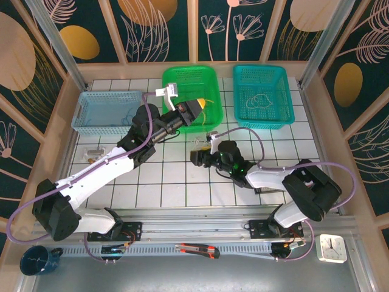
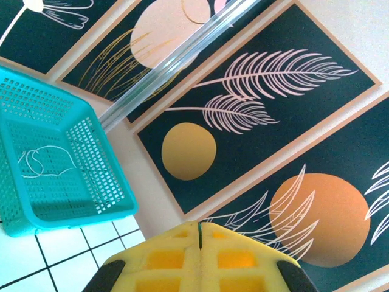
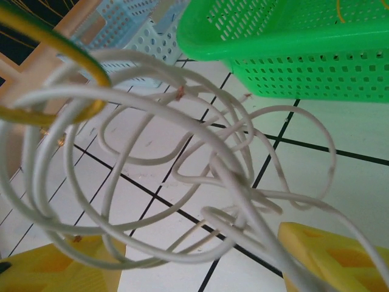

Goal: Untangle the cables

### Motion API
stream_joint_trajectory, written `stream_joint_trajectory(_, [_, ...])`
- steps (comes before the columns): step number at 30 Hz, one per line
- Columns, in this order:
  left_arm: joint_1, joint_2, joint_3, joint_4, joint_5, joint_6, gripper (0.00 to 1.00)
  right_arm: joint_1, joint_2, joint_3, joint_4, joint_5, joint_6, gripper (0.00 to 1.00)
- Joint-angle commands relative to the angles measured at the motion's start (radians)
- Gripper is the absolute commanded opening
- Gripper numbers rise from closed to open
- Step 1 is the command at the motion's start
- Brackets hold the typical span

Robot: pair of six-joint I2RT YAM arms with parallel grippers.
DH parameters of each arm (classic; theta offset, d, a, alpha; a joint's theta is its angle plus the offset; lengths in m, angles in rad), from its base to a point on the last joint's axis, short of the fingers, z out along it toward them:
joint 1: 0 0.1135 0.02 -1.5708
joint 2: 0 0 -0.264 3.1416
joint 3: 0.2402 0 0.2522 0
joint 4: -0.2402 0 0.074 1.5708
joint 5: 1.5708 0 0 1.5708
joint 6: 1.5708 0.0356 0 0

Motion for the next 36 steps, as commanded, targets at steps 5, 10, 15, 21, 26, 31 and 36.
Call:
stream_joint_trajectory(5, [-0.005,-0.025,-0.029,0.102,0.016,-0.044,0.00,0.007,0.019,0.042,0.078,0.051,-0.001,0.61])
stream_joint_trajectory(10, [-0.005,-0.027,-0.027,0.104,0.010,-0.045,0.00,0.007,0.031,0.047,0.077,0.074,-0.001,0.20])
stream_joint_trajectory(15, [-0.004,-0.029,-0.008,0.090,-0.001,-0.031,0.00,0.007,0.023,0.022,0.073,0.081,-0.003,0.00])
stream_joint_trajectory(21, [-0.003,-0.002,0.083,0.020,-0.018,0.036,0.00,0.010,0.012,-0.043,0.084,0.069,0.022,0.00])
stream_joint_trajectory(26, [0.032,0.051,0.202,-0.023,0.002,0.066,0.00,0.030,0.019,-0.102,0.109,0.075,0.051,0.00])
stream_joint_trajectory(31, [0.083,0.107,0.310,-0.065,0.034,0.078,0.00,0.053,0.033,-0.139,0.124,0.084,0.071,0.00])
stream_joint_trajectory(36, [0.104,0.134,0.367,-0.110,0.037,0.113,0.00,0.062,0.031,-0.157,0.121,0.090,0.080,0.00])
